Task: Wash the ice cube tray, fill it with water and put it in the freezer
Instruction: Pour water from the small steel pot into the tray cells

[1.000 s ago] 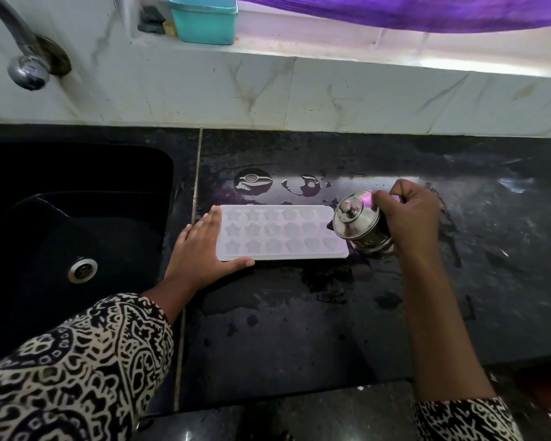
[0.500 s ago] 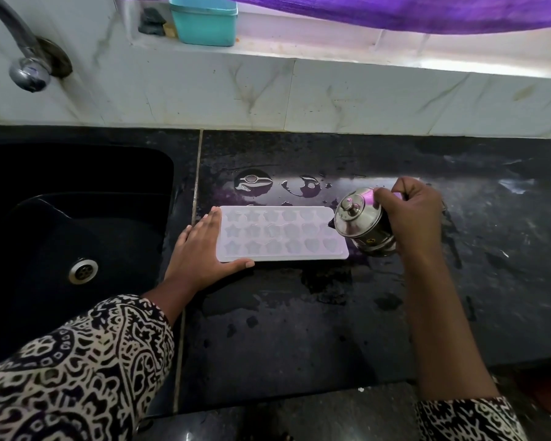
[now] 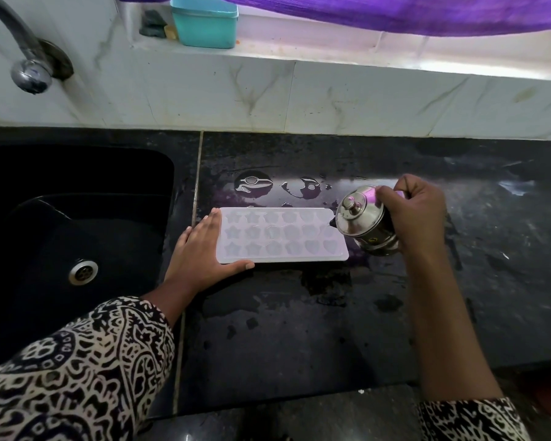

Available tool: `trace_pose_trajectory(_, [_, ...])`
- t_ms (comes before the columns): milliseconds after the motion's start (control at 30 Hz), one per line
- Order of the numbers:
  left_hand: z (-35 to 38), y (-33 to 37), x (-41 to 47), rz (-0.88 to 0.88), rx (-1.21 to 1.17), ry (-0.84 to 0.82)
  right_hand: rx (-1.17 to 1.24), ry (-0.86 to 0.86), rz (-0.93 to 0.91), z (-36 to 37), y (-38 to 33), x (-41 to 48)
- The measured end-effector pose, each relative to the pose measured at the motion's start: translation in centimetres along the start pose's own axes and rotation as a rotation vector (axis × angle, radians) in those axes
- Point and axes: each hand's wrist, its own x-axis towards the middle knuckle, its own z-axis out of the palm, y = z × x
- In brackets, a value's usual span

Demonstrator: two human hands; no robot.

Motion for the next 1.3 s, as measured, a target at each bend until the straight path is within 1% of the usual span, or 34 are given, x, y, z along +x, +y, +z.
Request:
trace_pose_trajectory(567, [-0.2,0.2,-0.1,0.002,0.002,-0.002,0.040,-0.007,-0.003,0.1,-0.6,0.1])
trace_pose_trajectory(833, [-0.2,0.2,0.0,0.003,-0.002,-0.001,0.183,0.007,0.137,0.3,-0.1,0.4])
trace_pose_trajectory(967, [-0.3,0.3,0.0,0.007,-0.009,-0.001,0.154,-0.026,0.123,1.0,0.0,0.1])
trace_pose_trajectory(1300, [-0.2,0.1,0.0,0.002,-0.001,-0.001,0.022,-0.088,-0.004,2.3,-0.3,-0.5])
